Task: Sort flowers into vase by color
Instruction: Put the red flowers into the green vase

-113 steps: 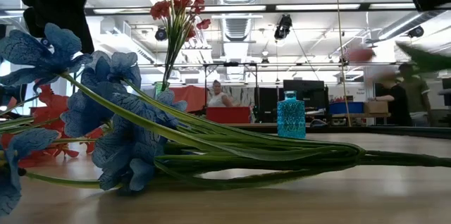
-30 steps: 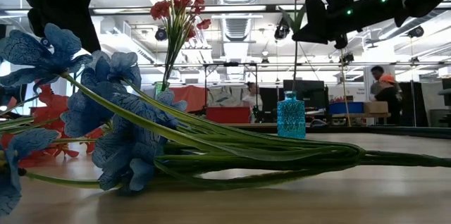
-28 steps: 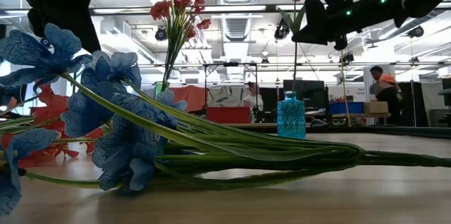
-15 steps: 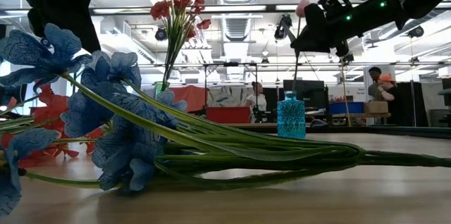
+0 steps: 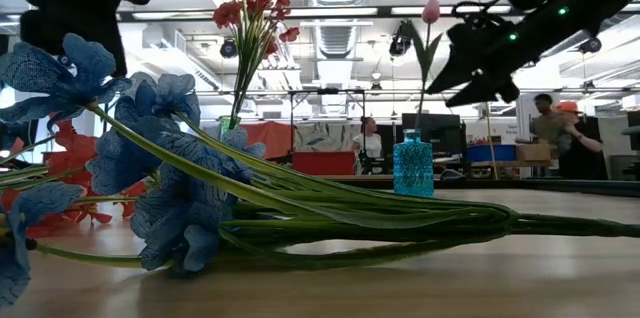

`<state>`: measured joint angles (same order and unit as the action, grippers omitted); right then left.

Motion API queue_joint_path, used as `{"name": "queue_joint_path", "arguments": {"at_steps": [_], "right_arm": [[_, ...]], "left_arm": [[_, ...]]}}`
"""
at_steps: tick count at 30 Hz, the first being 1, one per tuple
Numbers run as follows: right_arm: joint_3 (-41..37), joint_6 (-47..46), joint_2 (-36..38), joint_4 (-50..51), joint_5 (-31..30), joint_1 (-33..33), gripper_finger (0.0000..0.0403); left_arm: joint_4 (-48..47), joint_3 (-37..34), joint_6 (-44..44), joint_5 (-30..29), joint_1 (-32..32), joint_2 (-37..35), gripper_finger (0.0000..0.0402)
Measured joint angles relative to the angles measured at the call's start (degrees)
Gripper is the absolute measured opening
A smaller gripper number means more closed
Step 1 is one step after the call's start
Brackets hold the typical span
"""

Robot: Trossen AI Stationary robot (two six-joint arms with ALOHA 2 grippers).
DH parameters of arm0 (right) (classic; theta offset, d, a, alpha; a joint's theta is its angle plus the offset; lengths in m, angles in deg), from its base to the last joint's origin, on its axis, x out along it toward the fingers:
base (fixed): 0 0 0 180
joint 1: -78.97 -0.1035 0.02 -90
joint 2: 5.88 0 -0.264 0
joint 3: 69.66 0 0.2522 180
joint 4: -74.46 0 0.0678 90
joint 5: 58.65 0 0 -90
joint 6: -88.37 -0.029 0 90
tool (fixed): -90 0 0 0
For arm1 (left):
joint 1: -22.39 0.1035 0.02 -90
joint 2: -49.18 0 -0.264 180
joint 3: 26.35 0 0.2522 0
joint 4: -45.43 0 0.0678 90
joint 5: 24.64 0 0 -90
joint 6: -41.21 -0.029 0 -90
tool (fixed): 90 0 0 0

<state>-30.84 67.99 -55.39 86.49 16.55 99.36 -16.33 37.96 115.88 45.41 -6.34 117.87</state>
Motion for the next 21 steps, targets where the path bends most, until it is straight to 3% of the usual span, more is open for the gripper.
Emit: {"name": "queue_joint_path", "arguments": {"at_steps": [7,12,21], "right_arm": [[0.0,-8.5,1.0,4.5,6.1,-3.3,0.0329],[0.0,-13.3,0.7,4.5,6.3,-8.5,0.0329],[0.0,-17.2,0.7,4.4,5.7,-15.9,0.0329]], "left_arm": [[-7.1,0.0,9.4,9.0,-0.9,0.0,0.0000],[-11.1,0.0,13.0,9.1,-2.3,0.0,0.0000],[-5.2,0.0,13.5,9.6,-5.2,0.0,0.0000]]}}
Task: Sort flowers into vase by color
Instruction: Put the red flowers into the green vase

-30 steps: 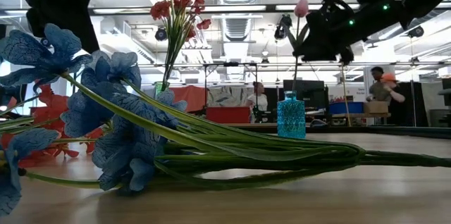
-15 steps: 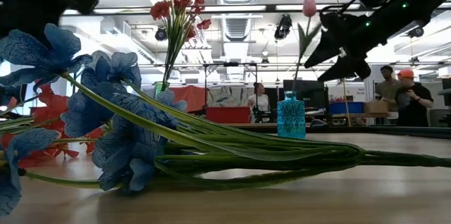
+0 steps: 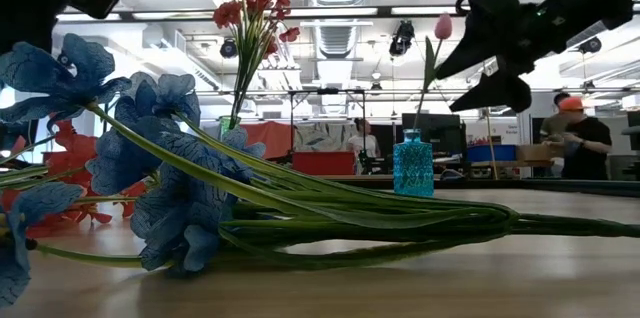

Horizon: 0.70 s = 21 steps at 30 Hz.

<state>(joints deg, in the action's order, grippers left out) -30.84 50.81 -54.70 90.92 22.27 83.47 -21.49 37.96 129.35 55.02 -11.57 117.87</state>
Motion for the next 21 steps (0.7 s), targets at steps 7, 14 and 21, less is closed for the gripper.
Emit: {"name": "queue_joint_path", "arguments": {"at_steps": [7,14,21], "right_arm": [[0.0,-3.9,0.0,0.1,2.9,-4.7,0.0329],[0.0,-11.4,-0.8,0.5,3.6,-13.2,0.0329],[2.5,-15.4,-6.8,0.1,3.1,-22.2,0.0328]], "left_arm": [[4.0,0.0,0.0,-0.7,-2.7,1.5,0.0000],[8.1,0.0,1.7,-0.6,-5.9,4.5,0.0000],[8.2,2.9,3.4,-0.6,-8.3,7.8,0.0000]]}}
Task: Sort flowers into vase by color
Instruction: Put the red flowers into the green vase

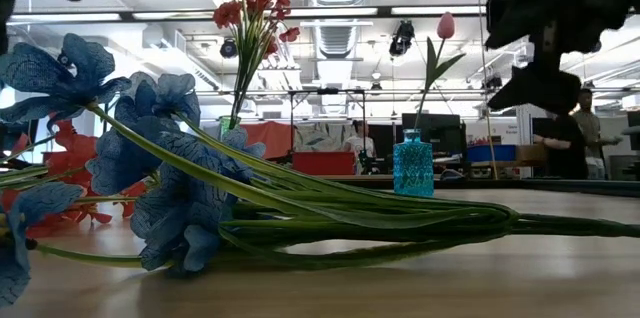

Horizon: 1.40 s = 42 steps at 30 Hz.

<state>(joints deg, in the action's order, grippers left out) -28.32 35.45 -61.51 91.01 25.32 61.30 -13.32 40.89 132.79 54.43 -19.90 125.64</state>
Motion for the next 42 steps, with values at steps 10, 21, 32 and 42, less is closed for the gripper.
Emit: {"name": "queue_joint_path", "arguments": {"at_steps": [10,21,32,42], "right_arm": [[20.9,8.6,-19.9,17.0,0.1,-10.0,0.0327],[40.2,9.5,-40.7,39.4,-1.6,-20.5,0.0327],[55.8,13.6,-56.2,38.6,-7.6,-23.1,0.0327],[63.2,12.3,-61.6,38.2,-15.3,-22.9,0.0327]], "left_arm": [[-0.2,6.7,-2.9,-0.3,-1.4,5.7,0.0000],[-2.6,13.8,-2.3,-0.5,-8.2,12.1,0.0000],[-12.6,22.1,-4.0,-0.7,-11.0,17.5,0.0000],[-17.3,25.6,-5.6,-6.7,-15.1,19.0,0.0000]]}}
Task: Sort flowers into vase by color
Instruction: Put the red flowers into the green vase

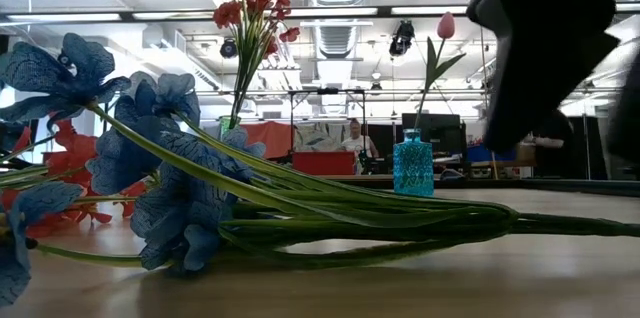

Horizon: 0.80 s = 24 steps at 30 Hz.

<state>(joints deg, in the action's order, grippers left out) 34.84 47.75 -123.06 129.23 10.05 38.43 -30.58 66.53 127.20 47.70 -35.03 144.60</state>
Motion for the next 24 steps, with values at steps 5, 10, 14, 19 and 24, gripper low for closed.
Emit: {"name": "queue_joint_path", "arguments": {"at_steps": [5,10,14,19,24], "right_arm": [[-0.1,-0.8,-0.2,-1.1,-1.1,1.1,0.0327],[-0.1,-0.8,-0.2,-2.8,-1.1,1.9,0.0327],[-0.2,-0.7,-0.2,-2.9,-0.9,2.1,0.0327],[-0.2,-0.8,-0.2,-3.0,-0.8,2.1,0.0327],[-0.2,-1.4,-0.2,-3.3,0.2,2.1,0.0327]], "left_arm": [[-0.8,-0.5,0.0,-1.7,-1.5,-0.1,0.0000],[-1.2,-0.9,0.0,-3.9,-2.2,-0.1,0.0000],[-1.2,-0.9,0.0,-5.8,-2.2,-0.1,0.0000],[-1.2,-0.9,0.0,-7.4,-2.2,-0.1,0.0000],[-0.5,-0.9,1.2,-7.4,-2.2,-0.1,0.0000]]}}
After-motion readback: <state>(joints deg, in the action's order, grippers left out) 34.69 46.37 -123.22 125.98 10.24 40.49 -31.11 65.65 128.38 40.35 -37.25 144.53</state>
